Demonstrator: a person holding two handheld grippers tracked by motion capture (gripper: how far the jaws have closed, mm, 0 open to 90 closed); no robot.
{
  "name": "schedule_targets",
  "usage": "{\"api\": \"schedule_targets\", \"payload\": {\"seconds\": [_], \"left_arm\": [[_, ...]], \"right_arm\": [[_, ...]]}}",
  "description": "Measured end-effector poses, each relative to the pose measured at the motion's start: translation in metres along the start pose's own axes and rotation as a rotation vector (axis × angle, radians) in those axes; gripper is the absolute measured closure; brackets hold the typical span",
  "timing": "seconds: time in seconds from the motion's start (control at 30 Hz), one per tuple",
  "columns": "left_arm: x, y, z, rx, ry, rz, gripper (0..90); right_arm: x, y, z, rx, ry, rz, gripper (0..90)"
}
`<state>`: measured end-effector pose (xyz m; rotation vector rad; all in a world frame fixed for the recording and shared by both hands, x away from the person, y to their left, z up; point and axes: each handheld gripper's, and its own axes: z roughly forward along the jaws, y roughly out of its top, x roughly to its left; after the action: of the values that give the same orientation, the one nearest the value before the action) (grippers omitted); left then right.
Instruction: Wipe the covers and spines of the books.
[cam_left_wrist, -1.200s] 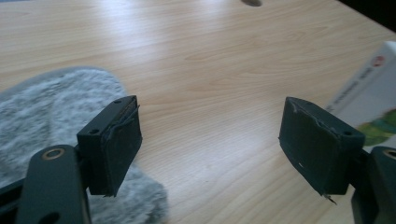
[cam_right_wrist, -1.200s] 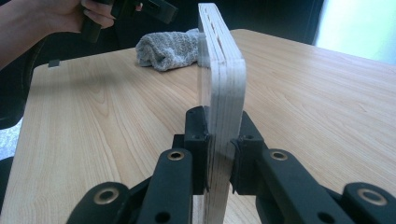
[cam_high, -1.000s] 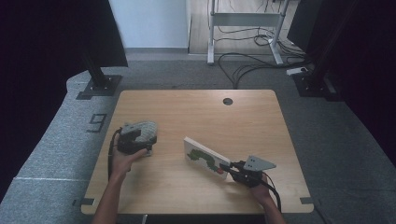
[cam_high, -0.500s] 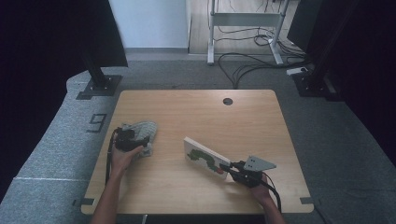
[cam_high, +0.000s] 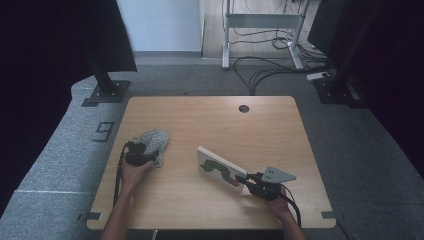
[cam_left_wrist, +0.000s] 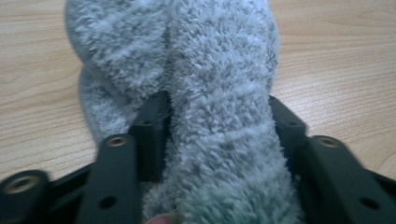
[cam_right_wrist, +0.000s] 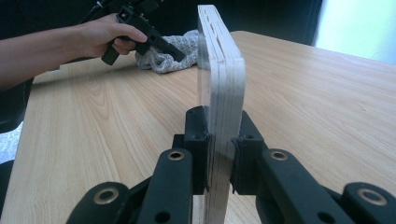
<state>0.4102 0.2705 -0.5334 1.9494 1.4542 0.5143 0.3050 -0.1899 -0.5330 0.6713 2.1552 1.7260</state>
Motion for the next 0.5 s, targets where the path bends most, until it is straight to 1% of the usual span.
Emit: {"api": "schedule_targets", "payload": {"seconds": [0.1,0.13,0.23,0.3,0.4,0.5], "left_arm": [[0.000,-0.001,-0.001,-0.020,-0.016,-0.004,61.4],[0.000,-0.002,-0.001,-0.030,-0.025,-0.014,63.0],[-0.001,0.000,-0.007,-0.052,-0.066,-0.031,65.8],[-0.005,0.003,-0.014,-0.071,-0.093,-0.021,66.3],[-0.013,0.005,-0.024,-0.111,-0.155,-0.033,66.4],[-0.024,0.006,-0.030,-0.135,-0.194,-0.020,66.4]], "right_arm": [[0.001,0.000,0.000,0.000,-0.002,-0.003,78.8],[0.001,0.000,0.000,-0.001,-0.002,-0.004,78.8],[0.000,0.000,0.000,0.000,-0.002,-0.004,78.8],[0.000,0.000,0.000,0.000,-0.001,-0.004,78.8],[0.000,0.000,0.000,-0.001,0.000,-0.002,78.8],[0.001,0.000,0.000,0.001,-0.003,-0.008,78.8]]}}
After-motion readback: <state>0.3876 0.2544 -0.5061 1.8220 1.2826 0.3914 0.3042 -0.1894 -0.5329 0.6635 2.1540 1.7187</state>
